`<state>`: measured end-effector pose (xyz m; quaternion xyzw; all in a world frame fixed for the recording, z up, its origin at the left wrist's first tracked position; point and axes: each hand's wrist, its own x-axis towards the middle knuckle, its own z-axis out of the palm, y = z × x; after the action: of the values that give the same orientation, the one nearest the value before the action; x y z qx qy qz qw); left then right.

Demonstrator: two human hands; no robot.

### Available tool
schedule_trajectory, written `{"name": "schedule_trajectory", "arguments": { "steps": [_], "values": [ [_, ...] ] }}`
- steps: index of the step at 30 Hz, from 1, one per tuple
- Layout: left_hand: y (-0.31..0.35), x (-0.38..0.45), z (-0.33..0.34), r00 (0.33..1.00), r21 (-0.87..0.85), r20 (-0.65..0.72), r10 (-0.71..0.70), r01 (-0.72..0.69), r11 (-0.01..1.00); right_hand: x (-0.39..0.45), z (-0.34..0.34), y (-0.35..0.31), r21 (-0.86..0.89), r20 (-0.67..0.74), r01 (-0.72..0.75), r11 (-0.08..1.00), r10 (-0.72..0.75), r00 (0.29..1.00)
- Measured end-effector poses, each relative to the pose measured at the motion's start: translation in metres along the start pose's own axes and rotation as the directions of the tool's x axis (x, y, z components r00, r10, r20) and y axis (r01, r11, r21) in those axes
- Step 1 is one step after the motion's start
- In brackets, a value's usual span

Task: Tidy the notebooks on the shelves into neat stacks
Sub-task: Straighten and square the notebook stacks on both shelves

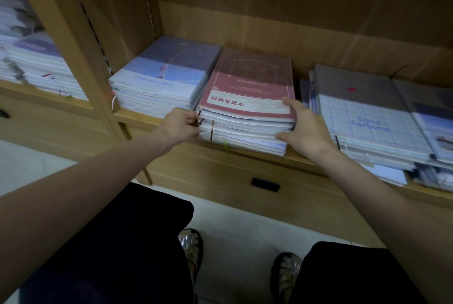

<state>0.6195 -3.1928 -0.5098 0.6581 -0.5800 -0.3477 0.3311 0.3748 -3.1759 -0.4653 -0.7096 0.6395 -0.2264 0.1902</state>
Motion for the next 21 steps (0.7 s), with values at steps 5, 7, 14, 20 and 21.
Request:
{"name": "schedule_trajectory", "arguments": {
  "steps": [5, 7, 14, 20, 21],
  "values": [
    [-0.006, 0.002, -0.001, 1.0, 0.0, 0.007, 0.031, -0.031, 1.0, -0.005, -0.003, 0.004, 0.006, -0.04, 0.0, 1.0, 0.0, 0.999],
    [-0.008, 0.002, -0.002, 0.999, -0.001, 0.01, 0.038, -0.038, 0.999, -0.008, -0.002, 0.007, 0.008, -0.049, -0.002, 1.0, 0.003, 0.999],
    [-0.004, 0.004, 0.001, 1.0, 0.042, 0.015, -0.017, 0.016, 0.999, -0.02, 0.005, 0.012, -0.076, -0.011, 0.035, 0.996, -0.036, 0.999],
    [0.002, 0.005, 0.007, 0.999, 0.229, 0.02, -0.042, 0.037, 0.973, -0.023, 0.013, 0.004, -0.027, 0.091, -0.016, 1.0, 0.018, 0.996],
    [0.005, 0.003, 0.008, 0.999, 0.256, 0.003, -0.042, 0.04, 0.966, -0.02, 0.011, 0.005, 0.004, 0.082, -0.027, 1.0, 0.027, 0.996]
  ]
}}
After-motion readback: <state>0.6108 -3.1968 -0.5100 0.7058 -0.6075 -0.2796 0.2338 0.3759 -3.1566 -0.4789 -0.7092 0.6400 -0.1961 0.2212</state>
